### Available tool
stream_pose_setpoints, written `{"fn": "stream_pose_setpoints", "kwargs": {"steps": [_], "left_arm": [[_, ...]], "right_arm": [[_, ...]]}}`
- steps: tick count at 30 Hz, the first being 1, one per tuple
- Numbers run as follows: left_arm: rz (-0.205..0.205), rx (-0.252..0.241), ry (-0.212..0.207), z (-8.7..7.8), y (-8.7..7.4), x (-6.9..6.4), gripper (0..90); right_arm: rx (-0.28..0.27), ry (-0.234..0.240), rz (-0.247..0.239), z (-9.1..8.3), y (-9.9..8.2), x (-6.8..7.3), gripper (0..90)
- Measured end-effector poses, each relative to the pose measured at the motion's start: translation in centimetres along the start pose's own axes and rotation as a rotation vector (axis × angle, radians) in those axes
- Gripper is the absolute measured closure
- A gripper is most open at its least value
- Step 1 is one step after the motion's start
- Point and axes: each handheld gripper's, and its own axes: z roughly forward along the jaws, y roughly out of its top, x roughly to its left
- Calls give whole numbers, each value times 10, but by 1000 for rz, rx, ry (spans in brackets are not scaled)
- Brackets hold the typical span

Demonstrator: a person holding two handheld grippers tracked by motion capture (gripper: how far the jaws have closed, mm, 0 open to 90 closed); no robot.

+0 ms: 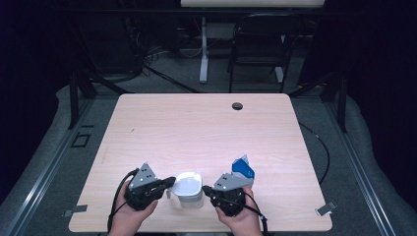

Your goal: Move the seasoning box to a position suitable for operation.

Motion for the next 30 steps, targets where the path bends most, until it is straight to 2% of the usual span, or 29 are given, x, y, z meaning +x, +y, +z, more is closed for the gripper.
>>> {"fn": "stream_pose_setpoints", "kwargs": {"steps": [20, 26, 30], "left_arm": [[-13, -3, -3, -1, -1, 1, 900], [-14, -12, -4, -7, -3, 1, 874], [-23, -15, -6, -16, -9, 8, 840]], "right_arm": [[-8, 5, -8, 1, 2, 2, 900], [-18, 6, -15, 0, 5, 3, 899], [-19, 6, -15, 0, 5, 3, 898]]}}
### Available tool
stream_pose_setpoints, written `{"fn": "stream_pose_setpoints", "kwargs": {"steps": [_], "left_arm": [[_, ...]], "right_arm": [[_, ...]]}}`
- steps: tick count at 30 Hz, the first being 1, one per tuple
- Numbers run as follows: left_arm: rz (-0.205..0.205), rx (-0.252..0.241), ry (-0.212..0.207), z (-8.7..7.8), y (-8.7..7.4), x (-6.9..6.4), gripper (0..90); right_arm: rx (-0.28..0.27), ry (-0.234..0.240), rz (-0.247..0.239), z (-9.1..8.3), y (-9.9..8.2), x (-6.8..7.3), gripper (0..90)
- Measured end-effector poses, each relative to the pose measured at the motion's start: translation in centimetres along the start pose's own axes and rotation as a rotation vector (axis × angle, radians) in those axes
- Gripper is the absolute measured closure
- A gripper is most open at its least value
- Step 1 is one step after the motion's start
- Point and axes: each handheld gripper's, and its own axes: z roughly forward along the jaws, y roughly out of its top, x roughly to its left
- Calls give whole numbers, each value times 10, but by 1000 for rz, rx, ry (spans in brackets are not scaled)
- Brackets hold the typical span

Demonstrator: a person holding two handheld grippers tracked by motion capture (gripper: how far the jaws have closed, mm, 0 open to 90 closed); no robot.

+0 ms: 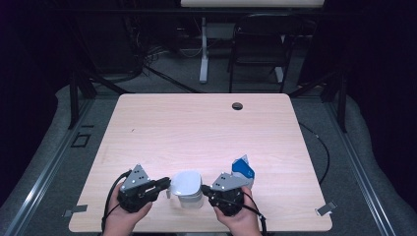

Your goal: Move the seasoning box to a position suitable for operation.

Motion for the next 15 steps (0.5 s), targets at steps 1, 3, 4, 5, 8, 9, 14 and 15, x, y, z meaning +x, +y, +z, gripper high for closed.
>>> {"fn": "stream_pose_setpoints", "kwargs": {"steps": [1, 3, 4, 5, 8, 9, 14, 15], "left_arm": [[-4, 3, -1, -2, -2, 2, 831], [-11, 4, 2, -3, -5, 3, 824], [-27, 9, 7, -5, -9, 8, 808], [-35, 9, 13, -6, -11, 10, 799], [-53, 5, 14, -7, -13, 15, 758], [-60, 0, 13, -9, -13, 17, 747], [-55, -16, 12, -14, -14, 19, 707], [-56, -13, 17, -15, -14, 19, 701]], "right_arm": [[0, 0, 0, 0, 0, 0, 897], [1, -1, 0, 0, 0, 0, 897], [5, -2, -6, 0, 1, 0, 896], [2, -2, -5, 0, 1, 0, 894], [-3, 0, -4, -1, 2, 1, 890], [1, -5, -7, -1, 3, 2, 890], [1, -6, -12, -1, 6, 4, 890], [3, -7, -13, -1, 7, 4, 890]]}}
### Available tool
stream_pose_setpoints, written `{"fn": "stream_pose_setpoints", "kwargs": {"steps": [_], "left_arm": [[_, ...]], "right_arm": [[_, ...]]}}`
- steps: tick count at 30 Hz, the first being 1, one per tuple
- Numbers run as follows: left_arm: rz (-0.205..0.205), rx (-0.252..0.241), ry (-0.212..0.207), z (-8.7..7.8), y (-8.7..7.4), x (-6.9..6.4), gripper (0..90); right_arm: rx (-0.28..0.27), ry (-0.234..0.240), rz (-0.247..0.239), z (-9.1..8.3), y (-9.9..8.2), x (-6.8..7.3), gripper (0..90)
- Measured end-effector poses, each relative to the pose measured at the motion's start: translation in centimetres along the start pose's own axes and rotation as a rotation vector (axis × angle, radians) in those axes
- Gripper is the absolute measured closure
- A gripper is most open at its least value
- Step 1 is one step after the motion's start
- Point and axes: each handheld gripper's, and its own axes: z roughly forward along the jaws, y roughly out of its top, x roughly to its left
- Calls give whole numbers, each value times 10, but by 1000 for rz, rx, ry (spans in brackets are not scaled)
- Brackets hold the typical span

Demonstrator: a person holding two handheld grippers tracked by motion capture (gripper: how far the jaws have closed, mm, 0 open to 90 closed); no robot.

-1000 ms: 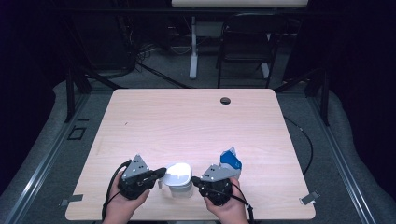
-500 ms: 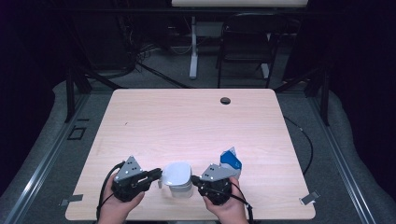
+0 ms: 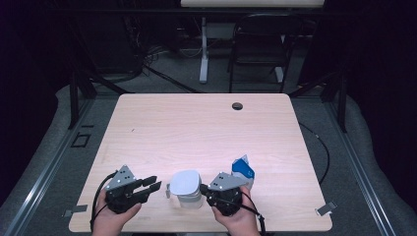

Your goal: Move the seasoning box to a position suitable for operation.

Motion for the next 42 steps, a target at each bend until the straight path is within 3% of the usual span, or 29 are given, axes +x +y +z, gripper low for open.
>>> {"fn": "stream_pose_setpoints", "kwargs": {"steps": [7, 10, 25, 42], "left_arm": [[-5, -4, 0, -3, -3, 2, 683], [2, -4, 1, -4, -3, 1, 678], [-3, -10, 12, -4, -4, 3, 653], [-20, -18, 17, -6, -5, 7, 629]], "right_arm": [[8, 8, 11, 5, 8, 1, 889], [23, 1, -5, 7, 12, 2, 889], [16, 5, 6, 6, 25, 5, 888], [10, 16, -38, 5, 44, 15, 877]]}}
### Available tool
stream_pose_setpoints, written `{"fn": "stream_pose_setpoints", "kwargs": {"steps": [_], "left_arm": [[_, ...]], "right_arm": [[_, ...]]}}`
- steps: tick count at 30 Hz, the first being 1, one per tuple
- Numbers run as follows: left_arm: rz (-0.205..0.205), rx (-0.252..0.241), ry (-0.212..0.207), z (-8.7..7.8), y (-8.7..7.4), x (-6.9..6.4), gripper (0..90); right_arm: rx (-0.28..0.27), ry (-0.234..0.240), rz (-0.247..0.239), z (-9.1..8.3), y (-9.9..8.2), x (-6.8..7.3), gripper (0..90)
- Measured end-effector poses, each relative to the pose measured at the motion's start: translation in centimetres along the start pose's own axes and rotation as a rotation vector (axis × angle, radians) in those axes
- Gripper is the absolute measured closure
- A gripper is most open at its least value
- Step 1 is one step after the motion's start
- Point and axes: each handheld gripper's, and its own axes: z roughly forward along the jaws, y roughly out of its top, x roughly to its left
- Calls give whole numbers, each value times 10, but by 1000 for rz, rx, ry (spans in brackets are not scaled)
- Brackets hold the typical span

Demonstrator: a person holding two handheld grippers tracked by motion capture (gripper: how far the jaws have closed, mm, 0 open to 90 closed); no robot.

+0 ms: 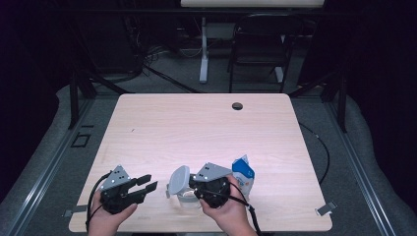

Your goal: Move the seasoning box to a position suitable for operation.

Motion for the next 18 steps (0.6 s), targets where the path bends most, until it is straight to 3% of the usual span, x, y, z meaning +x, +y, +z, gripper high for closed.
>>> {"fn": "stream_pose_setpoints", "kwargs": {"steps": [18], "left_arm": [[-8, 0, 12, 0, -2, 4, 623]], "right_arm": [[-2, 21, -40, 6, 16, 12, 865]]}}
